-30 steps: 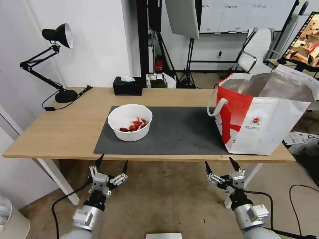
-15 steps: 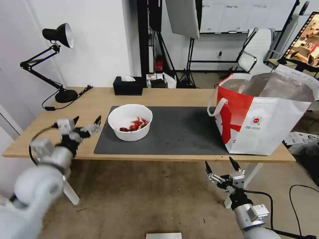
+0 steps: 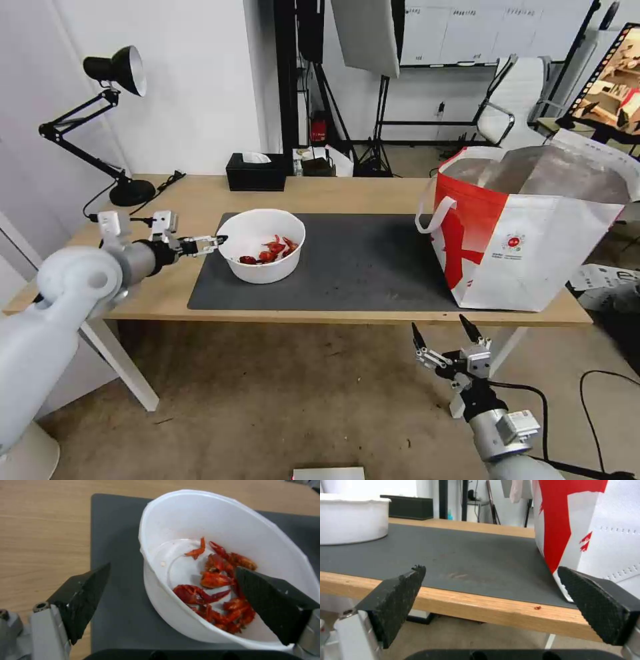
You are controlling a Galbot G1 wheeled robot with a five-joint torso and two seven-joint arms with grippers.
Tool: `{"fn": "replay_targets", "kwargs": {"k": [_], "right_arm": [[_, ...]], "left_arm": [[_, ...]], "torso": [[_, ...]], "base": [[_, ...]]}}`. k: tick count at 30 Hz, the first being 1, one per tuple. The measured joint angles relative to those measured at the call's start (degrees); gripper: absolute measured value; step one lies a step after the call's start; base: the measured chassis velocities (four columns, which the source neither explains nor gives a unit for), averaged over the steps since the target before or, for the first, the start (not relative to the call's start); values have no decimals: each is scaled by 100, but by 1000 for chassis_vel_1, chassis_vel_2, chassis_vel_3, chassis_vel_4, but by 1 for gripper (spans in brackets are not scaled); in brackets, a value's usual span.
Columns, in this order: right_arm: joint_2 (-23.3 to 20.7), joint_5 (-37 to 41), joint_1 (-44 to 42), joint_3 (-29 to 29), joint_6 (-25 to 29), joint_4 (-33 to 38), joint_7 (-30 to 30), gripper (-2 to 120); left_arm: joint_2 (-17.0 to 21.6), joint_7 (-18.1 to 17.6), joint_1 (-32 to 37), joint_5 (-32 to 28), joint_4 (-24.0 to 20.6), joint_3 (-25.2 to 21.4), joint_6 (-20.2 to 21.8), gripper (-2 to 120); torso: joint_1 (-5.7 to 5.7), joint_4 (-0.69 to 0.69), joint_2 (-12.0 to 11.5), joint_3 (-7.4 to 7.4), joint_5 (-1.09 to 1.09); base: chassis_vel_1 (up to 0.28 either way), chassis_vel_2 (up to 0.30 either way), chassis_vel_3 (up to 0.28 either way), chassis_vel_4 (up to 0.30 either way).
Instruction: Pick up the trash from the table and place it into the takeout bag.
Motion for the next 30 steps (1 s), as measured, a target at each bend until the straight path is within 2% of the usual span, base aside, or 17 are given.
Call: {"fn": "replay_targets", "kwargs": {"k": [1, 8, 16, 19, 22, 23, 25, 27, 29, 30], "right_arm": [[0, 0, 0, 0, 0, -1, 0, 100], [0, 1, 1, 0, 0, 0, 0, 100], [0, 1, 1, 0, 0, 0, 0, 100], [0, 1, 1, 0, 0, 0, 0, 100], [0, 1, 1, 0, 0, 0, 0, 100], [0, 1, 1, 0, 0, 0, 0, 100], [0, 1, 1, 0, 0, 0, 0, 100], [0, 1, 1, 0, 0, 0, 0, 100], [0, 1, 1, 0, 0, 0, 0, 100], [0, 1, 1, 0, 0, 0, 0, 100]], "left_arm": [[-40, 0, -155, 40, 148, 176, -4, 100], [-264, -53, -463, 160, 610, 503, -45, 100], [-423, -268, -639, 172, 683, 719, -142, 100], [-438, -322, -705, 172, 742, 773, -144, 93], [-436, -338, -803, 164, 840, 866, -156, 80], [-436, -338, -803, 164, 840, 866, -156, 80], [-460, -309, -861, 159, 913, 954, -158, 68], [-473, -304, -875, 158, 929, 985, -154, 66], [-499, -297, -895, 150, 941, 1052, -92, 55], [-499, -297, -895, 150, 941, 1052, -92, 55]], "torso": [[0, 0, 0, 0, 1], [-1, 0, 0, 0, 0], [-1, 0, 0, -1, 0], [-1, 0, 0, -1, 0], [-1, 0, 0, -1, 0], [-1, 0, 0, -1, 0], [-1, 1, 0, -1, 0], [-1, 0, 0, -1, 0], [-1, 0, 0, -1, 0], [-1, 0, 0, -1, 0]], "base": [[0, 0, 0, 0], [0, 0, 0, 0], [0, 0, 0, 0], [0, 0, 0, 0], [0, 0, 0, 0], [0, 0, 0, 0], [0, 0, 0, 0], [0, 0, 0, 0], [0, 0, 0, 0], [0, 0, 0, 0]]}}
